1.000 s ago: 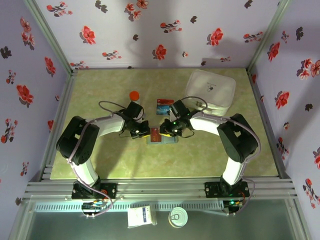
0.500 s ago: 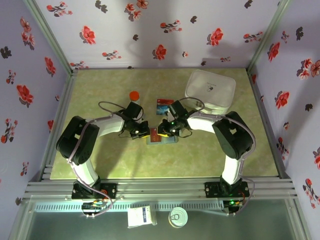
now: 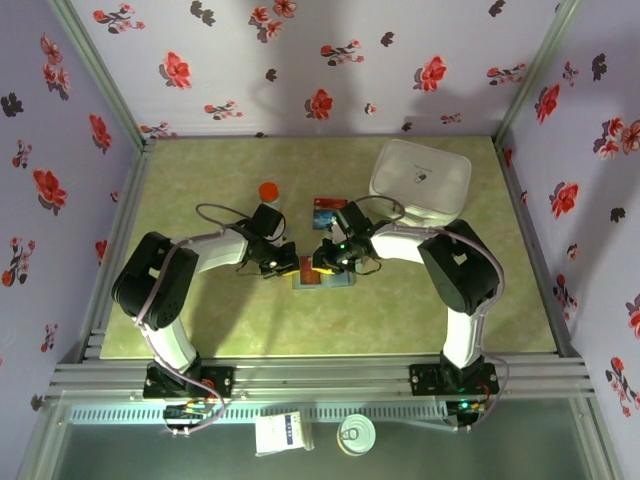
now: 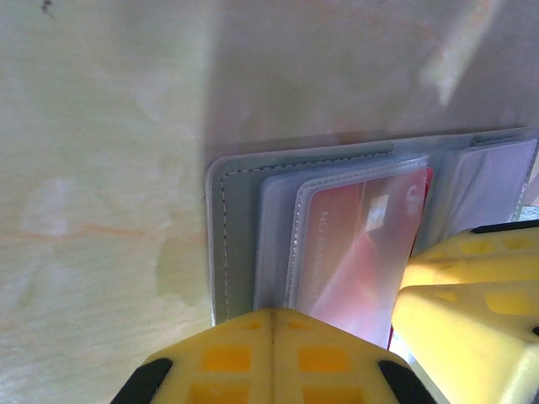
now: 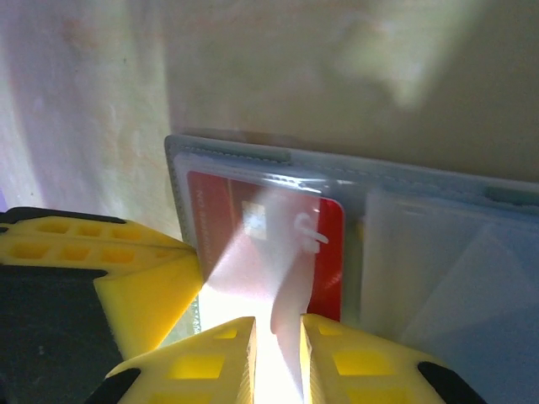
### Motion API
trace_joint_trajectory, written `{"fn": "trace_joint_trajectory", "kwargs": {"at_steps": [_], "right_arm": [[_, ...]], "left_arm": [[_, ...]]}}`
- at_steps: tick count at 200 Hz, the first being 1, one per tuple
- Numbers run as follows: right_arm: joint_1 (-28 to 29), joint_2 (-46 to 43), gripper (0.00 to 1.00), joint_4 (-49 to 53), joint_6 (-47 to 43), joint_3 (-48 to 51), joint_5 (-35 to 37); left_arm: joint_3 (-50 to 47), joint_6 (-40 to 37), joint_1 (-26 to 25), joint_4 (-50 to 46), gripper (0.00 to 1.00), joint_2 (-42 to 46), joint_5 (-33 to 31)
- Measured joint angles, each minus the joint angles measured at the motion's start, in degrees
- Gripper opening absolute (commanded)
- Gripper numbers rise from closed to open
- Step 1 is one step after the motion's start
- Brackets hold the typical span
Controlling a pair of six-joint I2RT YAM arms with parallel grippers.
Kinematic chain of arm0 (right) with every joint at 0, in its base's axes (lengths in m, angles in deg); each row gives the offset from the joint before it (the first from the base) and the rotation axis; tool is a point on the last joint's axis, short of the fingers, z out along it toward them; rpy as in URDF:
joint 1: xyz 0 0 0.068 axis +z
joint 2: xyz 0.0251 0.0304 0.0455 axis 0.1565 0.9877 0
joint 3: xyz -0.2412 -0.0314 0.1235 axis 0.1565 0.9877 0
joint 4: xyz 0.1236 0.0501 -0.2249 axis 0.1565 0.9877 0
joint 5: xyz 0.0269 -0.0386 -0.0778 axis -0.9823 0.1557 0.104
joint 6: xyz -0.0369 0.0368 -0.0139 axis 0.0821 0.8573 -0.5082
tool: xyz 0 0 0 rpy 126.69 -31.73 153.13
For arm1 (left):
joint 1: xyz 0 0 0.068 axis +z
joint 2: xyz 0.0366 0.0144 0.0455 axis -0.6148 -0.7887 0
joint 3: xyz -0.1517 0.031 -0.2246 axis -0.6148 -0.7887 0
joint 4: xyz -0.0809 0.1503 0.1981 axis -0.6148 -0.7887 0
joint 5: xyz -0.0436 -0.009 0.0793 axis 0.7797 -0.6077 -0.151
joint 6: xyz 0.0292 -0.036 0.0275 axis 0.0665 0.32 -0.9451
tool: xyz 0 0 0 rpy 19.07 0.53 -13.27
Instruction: Take the credit cards out of the card holder
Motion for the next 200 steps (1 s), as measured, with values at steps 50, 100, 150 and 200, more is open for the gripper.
{"fn": "trace_joint_trajectory", "kwargs": {"at_steps": [50, 100, 150, 200], "right_arm": [[0.4, 0.3, 0.22, 2.2, -0.6, -1.2, 1.4], [0.8, 0.3, 0.22, 7.8, -3.3, -3.4, 5.9], [1.1, -0.9, 0.24, 9.5, -3.7, -3.5, 7.5], [1.1, -5.5, 0.26, 9.6, -3.7, -3.0, 8.0]], "left_arm": [[0.0, 0.0, 0.0, 0.0, 0.0, 0.0, 0.0], [0.0, -0.2, 0.0, 0.0, 0.0, 0.0, 0.0], [0.1, -0.2, 0.0, -0.2, 0.0, 0.0, 0.0], [0.5, -0.2, -0.2, -2.0, 0.0, 1.0, 0.0]]}}
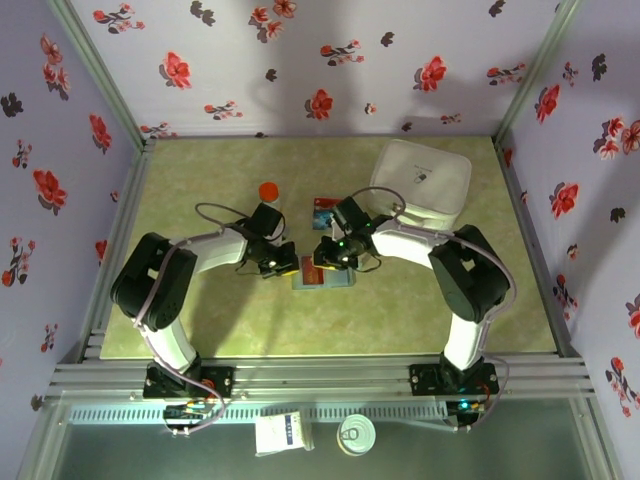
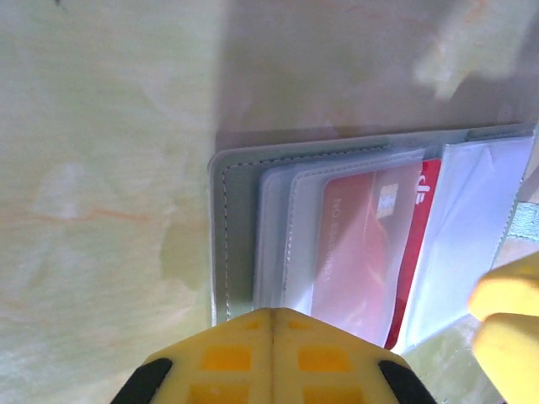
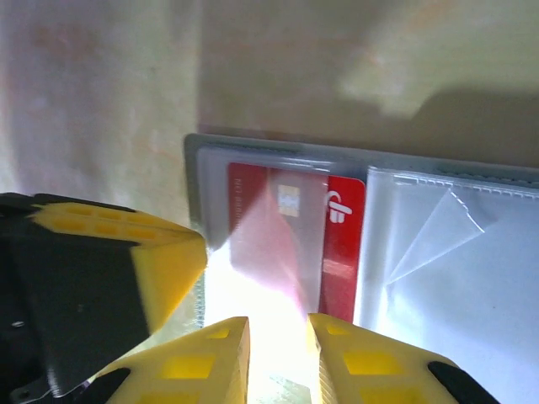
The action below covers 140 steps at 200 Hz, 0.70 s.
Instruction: Take the credit cards out of the card holder
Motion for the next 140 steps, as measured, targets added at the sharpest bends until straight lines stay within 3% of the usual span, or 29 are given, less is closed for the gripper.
{"fn": "trace_joint_trajectory", "kwargs": {"at_steps": [140], "right_arm": [[0.0, 3.2, 0.27, 1.9, 0.0, 0.0, 0.7]], "left_arm": [[3.5, -1.1, -2.4, -1.5, 0.0, -2.8, -1.3]]}}
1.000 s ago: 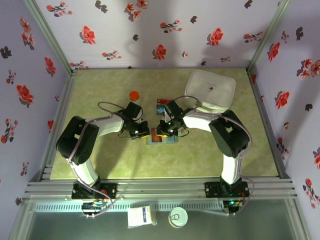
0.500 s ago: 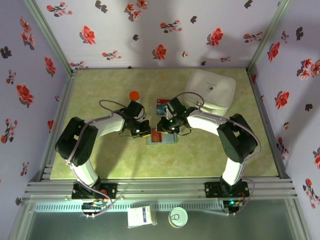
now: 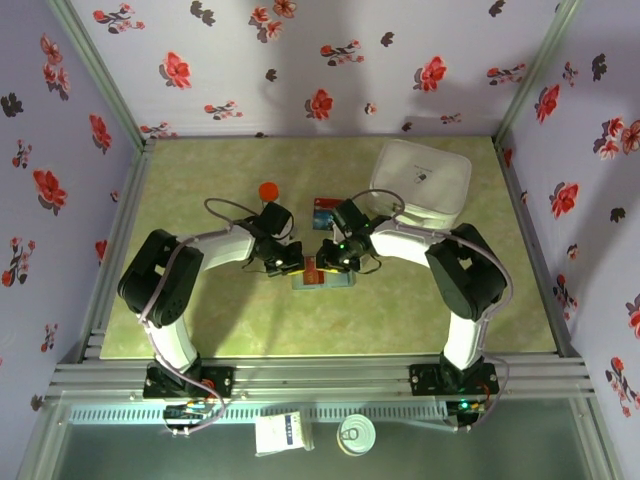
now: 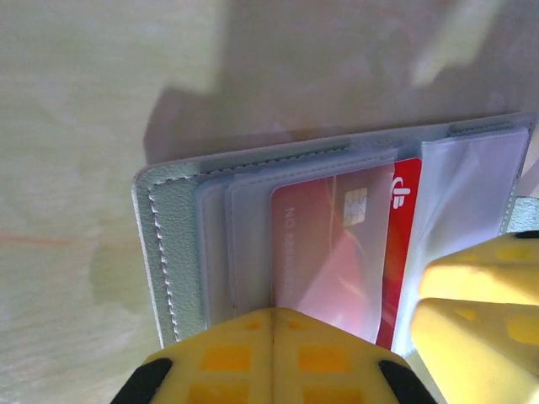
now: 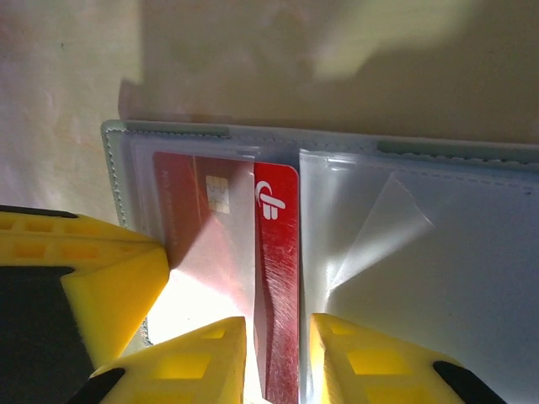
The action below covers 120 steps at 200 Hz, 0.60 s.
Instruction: Take the credit cards out of the card holder
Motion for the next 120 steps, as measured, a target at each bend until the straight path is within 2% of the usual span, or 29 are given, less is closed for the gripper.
{"fn": "trace_joint_trajectory", "kwargs": {"at_steps": [54, 120], "right_arm": [[0.0, 0.9, 0.26, -1.1, 0.0, 0.0, -1.6], [-0.2, 1.3, 0.2, -4.5, 0.5, 1.2, -3.7]], "left_arm": [[0.0, -0.2, 0.0, 0.0, 0.0, 0.0, -0.3], [0.0, -0.2, 0.0, 0.0, 0.0, 0.0, -0.4]]}}
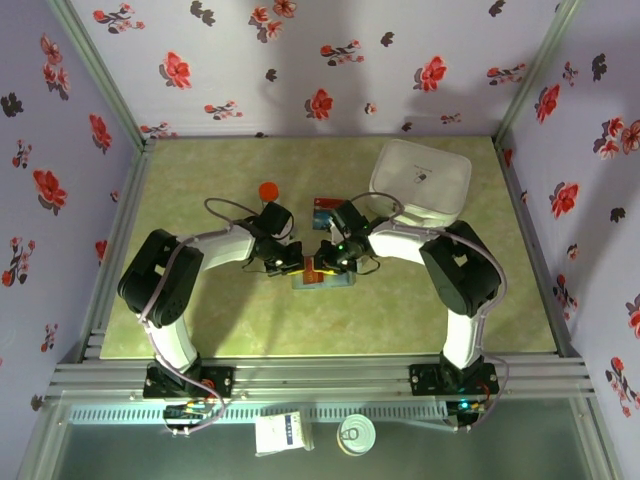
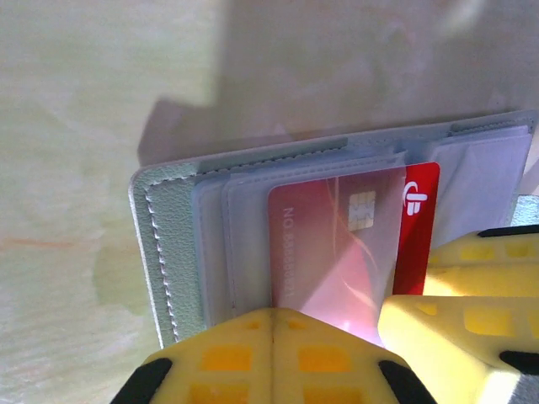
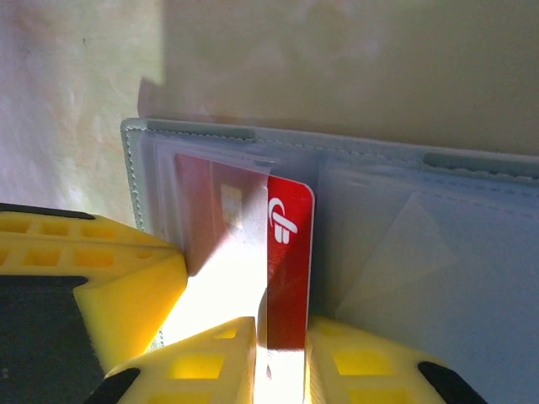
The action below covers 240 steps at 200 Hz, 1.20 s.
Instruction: Take the credit cards out of the card holder
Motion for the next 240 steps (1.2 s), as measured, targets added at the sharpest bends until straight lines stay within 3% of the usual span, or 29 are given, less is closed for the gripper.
{"fn": "trace_joint_trajectory", "kwargs": {"at_steps": [79, 166, 206, 240], "right_arm": [[-0.7, -3.3, 0.09, -3.0, 1.6, 2.1, -1.3], [-3.6, -8.5, 0.08, -0.6, 1.0, 5.1, -0.1], [-4.5, -11.9, 0.04, 3.6, -2.2, 5.1, 2.0], [-4.5, -12.8, 0.01, 9.5, -10.1, 2.7, 4.8]], "left_arm": [[0.0, 0.0, 0.0, 0.0, 0.0, 0.0, -0.4], [0.0, -0.4, 0.1, 0.0, 0.0, 0.0, -0.5], [0.0, -0.6, 0.1, 0.0, 0.0, 0.0, -0.5], [0.0, -1.1, 0.3, 0.0, 0.0, 0.0, -0.5]]}}
